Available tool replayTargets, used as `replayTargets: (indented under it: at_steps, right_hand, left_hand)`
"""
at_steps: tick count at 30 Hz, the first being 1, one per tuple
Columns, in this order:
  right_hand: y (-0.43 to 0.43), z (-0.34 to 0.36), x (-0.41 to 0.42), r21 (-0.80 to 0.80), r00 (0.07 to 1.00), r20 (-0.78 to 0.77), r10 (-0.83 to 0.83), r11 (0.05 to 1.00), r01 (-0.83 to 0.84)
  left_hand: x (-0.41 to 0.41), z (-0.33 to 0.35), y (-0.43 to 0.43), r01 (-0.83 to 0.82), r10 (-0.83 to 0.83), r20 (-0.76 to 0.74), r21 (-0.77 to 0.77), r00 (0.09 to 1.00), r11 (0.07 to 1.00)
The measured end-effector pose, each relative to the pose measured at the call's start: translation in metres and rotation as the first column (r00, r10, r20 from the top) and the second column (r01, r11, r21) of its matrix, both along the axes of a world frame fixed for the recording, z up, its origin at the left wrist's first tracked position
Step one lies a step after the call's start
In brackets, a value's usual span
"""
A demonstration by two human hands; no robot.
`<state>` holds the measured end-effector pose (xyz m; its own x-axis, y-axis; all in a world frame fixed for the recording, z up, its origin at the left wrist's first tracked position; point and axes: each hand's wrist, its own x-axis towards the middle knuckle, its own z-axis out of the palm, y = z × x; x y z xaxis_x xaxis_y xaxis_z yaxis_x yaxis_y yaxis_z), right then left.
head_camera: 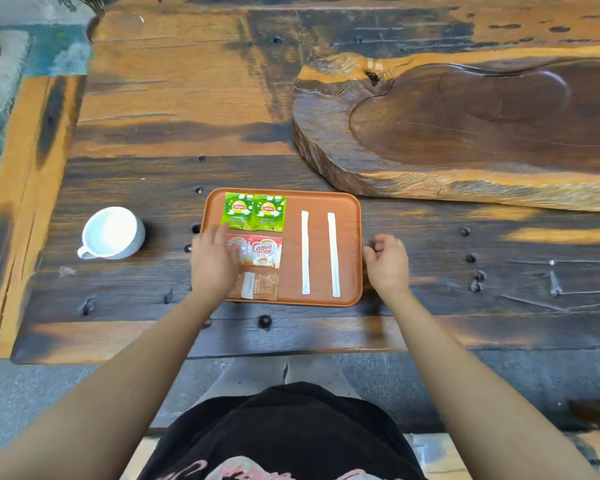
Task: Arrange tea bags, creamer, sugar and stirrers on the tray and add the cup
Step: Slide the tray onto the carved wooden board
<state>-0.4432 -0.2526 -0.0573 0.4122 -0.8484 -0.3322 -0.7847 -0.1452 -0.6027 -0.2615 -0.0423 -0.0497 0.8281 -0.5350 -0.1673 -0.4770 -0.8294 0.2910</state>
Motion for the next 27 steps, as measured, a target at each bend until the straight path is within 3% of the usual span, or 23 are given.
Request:
replayTargets:
  at_steps: [5, 9, 13, 16, 20, 24, 27]
  right_hand:
    - [0.001, 0.002, 0.003, 0.260, 0.998, -0.042, -0.049, 0.964, 0.058]
    - [0.005, 0.005, 0.006, 0.314, 0.993, -0.060, -0.099, 0.943, 0.113]
    - [0.007, 0.008, 0.007, 0.417, 0.969, -0.065, -0.239, 0.876, 0.244]
    - [0.011, 0.013, 0.006, 0.452, 0.948, -0.038, -0.316, 0.841, 0.298]
    - [0.016, 0.023, 0.002, 0.456, 0.938, -0.005, -0.347, 0.834, 0.311]
    - [0.010, 0.037, -0.002, 0.426, 0.941, 0.026, -0.336, 0.856, 0.294]
    - [0.000, 0.050, -0.004, 0.363, 0.955, 0.025, -0.295, 0.893, 0.266]
  left_hand:
    - [0.024, -0.007, 0.026, -0.285, 0.276, -0.247, -0.001, 0.929, 0.959]
    - [0.034, -0.005, 0.027, -0.458, 0.397, -0.395, -0.069, 0.829, 0.886]
    - [0.049, -0.003, 0.028, -0.628, 0.474, -0.637, -0.020, 0.608, 0.778]
    - [0.055, 0.001, 0.032, -0.711, 0.458, -0.750, -0.023, 0.477, 0.703]
    - [0.053, 0.009, 0.035, -0.767, 0.312, -0.895, -0.051, 0.320, 0.640]
    - [0.054, 0.022, 0.032, -0.779, 0.193, -0.953, -0.066, 0.235, 0.623]
    - [0.056, 0.033, 0.020, -0.774, 0.139, -0.964, -0.093, 0.229, 0.626]
